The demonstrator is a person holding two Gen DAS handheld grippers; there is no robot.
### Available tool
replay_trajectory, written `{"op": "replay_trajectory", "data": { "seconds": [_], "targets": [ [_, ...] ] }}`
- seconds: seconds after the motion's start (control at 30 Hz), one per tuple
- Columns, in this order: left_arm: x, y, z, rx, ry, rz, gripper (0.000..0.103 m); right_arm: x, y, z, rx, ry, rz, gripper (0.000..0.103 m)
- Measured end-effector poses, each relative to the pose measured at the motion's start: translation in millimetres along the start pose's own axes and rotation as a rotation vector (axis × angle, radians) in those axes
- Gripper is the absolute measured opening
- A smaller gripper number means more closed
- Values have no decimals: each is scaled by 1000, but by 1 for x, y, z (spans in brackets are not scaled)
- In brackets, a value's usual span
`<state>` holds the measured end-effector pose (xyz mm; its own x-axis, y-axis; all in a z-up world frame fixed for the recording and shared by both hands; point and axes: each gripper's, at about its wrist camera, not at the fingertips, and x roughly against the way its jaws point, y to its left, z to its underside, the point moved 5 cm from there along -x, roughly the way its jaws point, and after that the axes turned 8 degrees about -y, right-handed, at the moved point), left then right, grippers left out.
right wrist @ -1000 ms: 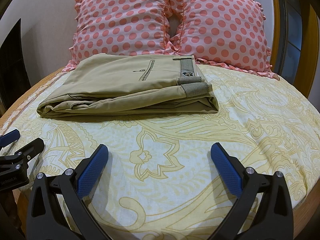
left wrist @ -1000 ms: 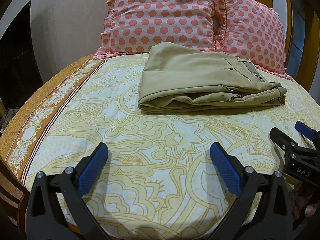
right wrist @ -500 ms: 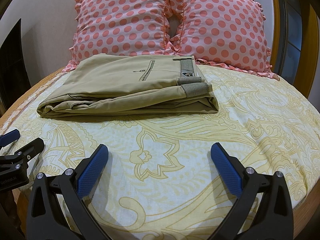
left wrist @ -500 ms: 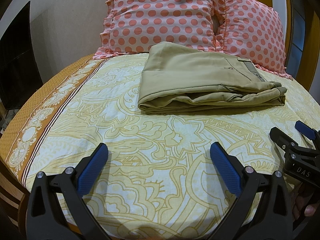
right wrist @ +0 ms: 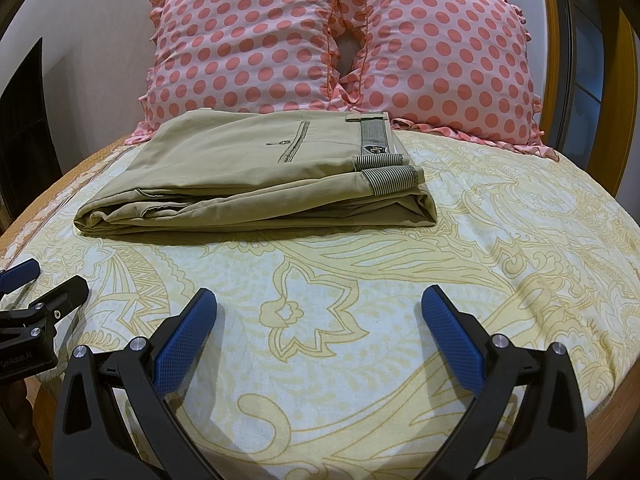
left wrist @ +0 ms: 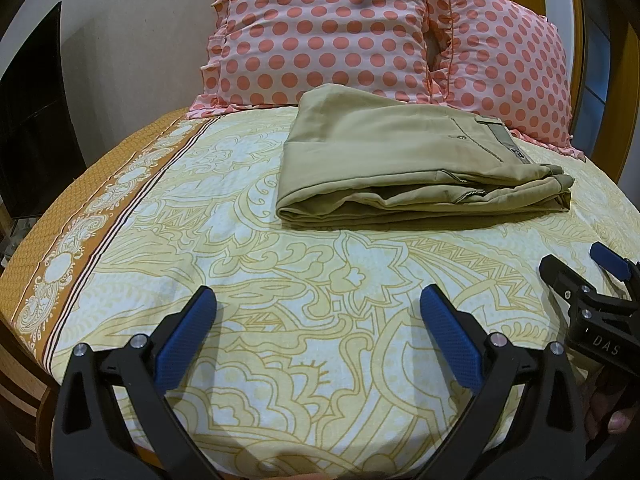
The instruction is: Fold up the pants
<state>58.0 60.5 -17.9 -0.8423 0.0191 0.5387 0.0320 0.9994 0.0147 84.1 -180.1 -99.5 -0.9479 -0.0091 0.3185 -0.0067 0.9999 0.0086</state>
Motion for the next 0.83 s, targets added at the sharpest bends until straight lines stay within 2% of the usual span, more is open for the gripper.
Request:
{"op": "replay_trajectory", "data": {
  "seconds": [0.83],
  "targets": [
    [0,1,-1,1,-4,-1,101,-1,0,-1,1,-4,-1,102]
  ]
}}
